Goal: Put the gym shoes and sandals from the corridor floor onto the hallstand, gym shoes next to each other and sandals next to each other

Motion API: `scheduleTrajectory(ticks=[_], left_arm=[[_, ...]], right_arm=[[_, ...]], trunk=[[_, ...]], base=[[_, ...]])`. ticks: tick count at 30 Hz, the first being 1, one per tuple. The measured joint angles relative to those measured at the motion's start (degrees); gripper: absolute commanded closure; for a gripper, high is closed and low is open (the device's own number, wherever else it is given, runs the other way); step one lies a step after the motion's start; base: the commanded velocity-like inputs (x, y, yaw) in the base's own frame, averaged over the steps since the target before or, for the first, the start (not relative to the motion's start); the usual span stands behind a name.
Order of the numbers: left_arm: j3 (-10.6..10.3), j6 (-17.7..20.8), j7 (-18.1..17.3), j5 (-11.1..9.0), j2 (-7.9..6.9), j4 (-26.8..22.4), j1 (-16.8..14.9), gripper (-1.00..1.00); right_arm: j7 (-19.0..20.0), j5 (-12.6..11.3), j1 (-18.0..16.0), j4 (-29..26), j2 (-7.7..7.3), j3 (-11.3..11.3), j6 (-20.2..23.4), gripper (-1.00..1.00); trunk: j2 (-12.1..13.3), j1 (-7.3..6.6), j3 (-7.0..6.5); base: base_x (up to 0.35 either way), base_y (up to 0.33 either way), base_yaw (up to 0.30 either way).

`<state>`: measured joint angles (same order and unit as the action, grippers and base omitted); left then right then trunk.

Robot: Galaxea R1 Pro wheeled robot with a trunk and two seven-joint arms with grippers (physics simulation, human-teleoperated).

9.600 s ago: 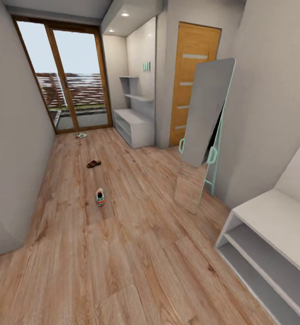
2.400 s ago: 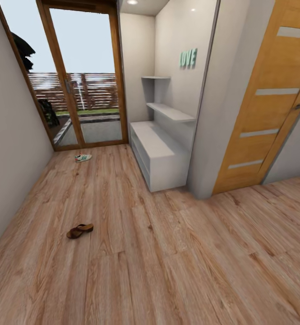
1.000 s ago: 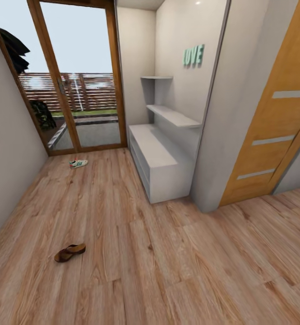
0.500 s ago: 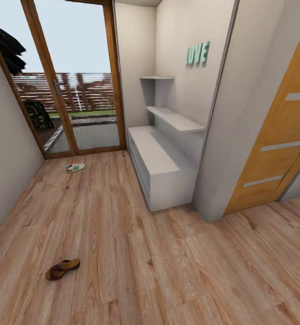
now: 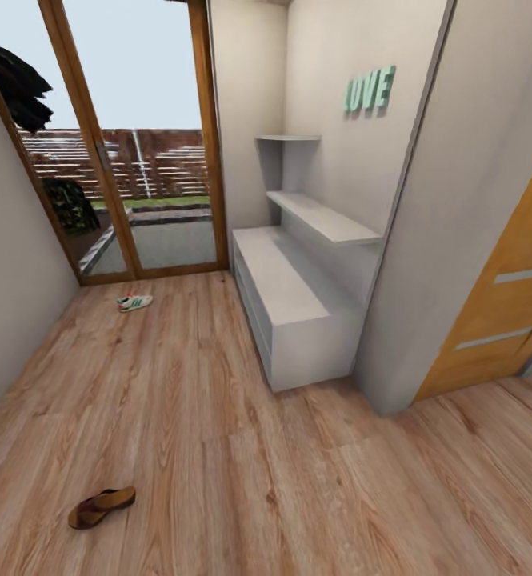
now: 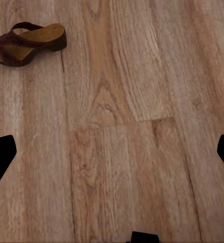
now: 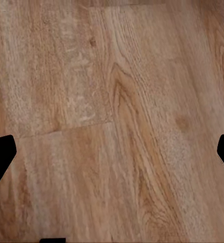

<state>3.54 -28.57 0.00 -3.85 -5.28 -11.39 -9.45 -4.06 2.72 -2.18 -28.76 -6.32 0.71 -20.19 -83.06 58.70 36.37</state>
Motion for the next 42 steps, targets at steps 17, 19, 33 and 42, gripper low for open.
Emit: scheduleTrajectory(ticks=[17,19,33,42], left_arm=[[0.0,0.0,0.2,0.0,0.08,-0.01,0.01,-1.0],[0.0,0.0,0.26,0.0,0.08,-0.01,0.01,-1.0],[0.0,0.0,0.35,0.0,0.09,-0.01,0.0,-1.0],[-0.01,0.01,0.35,-0.01,0.09,-0.1,0.01,-1.0]], right_arm=[[0.01,-0.02,-0.01,0.01,0.0,0.02,0.0,-1.0],[0.01,-0.02,-0.01,0.01,0.0,0.01,0.0,-1.0],[0.0,-0.02,-0.01,0.01,0.02,0.0,0.0,-1.0],[0.0,-0.02,-0.01,0.0,0.01,0.0,0.0,-1.0]], trunk=[[0.0,0.0,0.0],[0.0,0.01,0.0],[0.0,0.04,0.0],[0.0,0.02,0.0]], base=[[0.333,0.0,0.264],[0.213,0.0,0.273],[0.05,0.0,0.273],[0.051,-0.027,0.273]])
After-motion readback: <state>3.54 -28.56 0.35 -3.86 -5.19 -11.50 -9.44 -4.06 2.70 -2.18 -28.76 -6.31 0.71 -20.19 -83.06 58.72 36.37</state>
